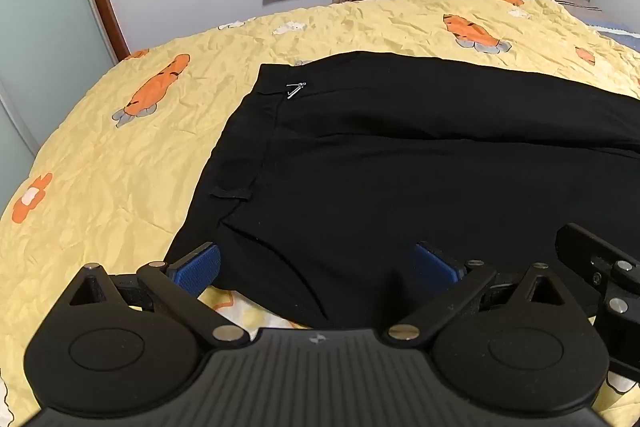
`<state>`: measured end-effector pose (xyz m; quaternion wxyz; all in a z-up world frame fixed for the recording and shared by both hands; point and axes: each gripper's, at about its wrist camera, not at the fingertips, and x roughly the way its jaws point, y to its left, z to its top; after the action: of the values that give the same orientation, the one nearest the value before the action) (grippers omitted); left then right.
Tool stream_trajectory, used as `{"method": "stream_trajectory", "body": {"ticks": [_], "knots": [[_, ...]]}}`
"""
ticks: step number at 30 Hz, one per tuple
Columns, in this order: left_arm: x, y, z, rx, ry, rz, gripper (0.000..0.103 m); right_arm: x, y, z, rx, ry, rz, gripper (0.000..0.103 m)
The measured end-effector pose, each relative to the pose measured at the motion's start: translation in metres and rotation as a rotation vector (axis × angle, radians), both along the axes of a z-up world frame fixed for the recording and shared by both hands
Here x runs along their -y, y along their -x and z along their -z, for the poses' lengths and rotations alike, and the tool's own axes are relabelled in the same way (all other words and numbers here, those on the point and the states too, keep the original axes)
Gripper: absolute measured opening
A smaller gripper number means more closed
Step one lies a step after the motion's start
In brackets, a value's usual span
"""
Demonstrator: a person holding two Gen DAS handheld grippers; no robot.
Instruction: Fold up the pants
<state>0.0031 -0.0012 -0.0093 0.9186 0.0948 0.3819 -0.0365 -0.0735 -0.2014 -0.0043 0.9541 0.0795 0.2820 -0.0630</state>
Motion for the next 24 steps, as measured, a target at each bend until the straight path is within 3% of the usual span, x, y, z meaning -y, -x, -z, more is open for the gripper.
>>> {"method": "stream_trajectory", "body": {"ticks": [24], "knots": [[0.0007,-0.0026,0.0046,-0.016,-0.001,0.0,0.103,0.0024,-0.001,0.0008,-0.01,-0.011,-0.013,0.103]]}}
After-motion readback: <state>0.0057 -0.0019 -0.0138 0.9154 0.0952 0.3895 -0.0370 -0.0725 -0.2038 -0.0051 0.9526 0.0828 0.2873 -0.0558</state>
